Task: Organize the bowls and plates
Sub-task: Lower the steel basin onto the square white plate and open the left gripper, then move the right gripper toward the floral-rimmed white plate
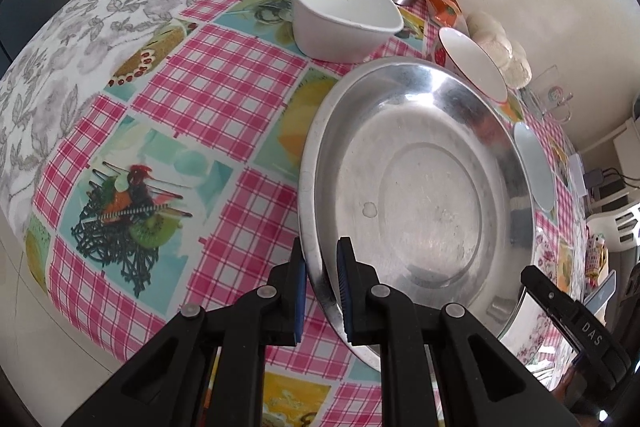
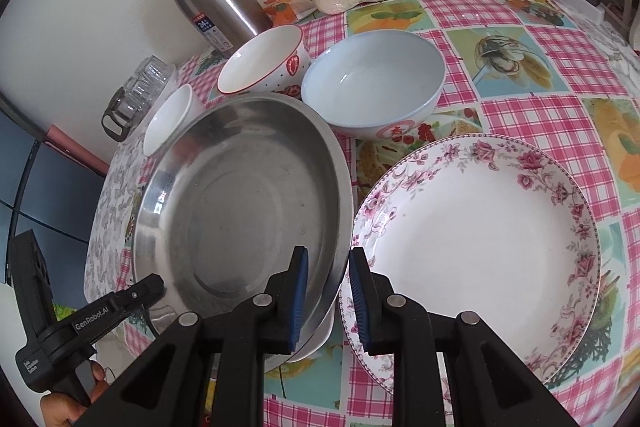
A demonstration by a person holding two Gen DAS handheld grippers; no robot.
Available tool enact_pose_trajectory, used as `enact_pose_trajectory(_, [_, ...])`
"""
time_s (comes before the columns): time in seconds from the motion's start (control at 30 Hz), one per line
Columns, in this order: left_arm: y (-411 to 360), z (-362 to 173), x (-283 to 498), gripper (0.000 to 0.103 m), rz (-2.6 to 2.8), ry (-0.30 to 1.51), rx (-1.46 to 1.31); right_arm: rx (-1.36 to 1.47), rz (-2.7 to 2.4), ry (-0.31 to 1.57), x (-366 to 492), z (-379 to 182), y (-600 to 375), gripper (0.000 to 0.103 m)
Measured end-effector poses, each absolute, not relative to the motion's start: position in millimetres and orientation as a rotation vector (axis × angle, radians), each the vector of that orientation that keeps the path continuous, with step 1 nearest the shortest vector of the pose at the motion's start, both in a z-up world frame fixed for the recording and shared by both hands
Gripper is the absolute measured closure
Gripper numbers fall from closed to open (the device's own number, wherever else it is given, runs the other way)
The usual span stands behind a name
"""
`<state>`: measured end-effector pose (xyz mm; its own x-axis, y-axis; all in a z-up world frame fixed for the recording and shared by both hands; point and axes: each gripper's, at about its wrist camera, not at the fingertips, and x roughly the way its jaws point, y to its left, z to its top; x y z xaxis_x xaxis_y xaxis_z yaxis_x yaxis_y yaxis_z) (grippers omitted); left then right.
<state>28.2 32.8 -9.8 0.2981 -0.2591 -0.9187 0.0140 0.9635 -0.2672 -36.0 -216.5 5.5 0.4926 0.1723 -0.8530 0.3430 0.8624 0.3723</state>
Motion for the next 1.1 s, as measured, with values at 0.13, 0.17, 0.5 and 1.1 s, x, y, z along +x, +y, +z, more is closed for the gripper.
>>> enact_pose_trajectory(0.13, [33, -10, 27, 0.088, -0.186, 1.265, -0.24, 0.562, -0.113, 1.07, -39, 7, -218, 0.079])
enact_pose_trajectory(0.17, [35, -9, 27, 0.088, -0.183, 1.264, -0.246, 0.563, -0.111, 1.071, -39, 7, -218, 0.079])
enact_pose_trajectory(0.5, [44, 1, 25, 0.088, -0.139, 1.215, -0.256, 0.55, -0.154, 1.086, -40, 9, -221, 0.079])
enact_pose_trajectory(1.1, [29, 14, 21, 0.029, -0.057, 1.131, -0.073, 0.373, -0.17, 1.017, -33, 25, -208, 0.016])
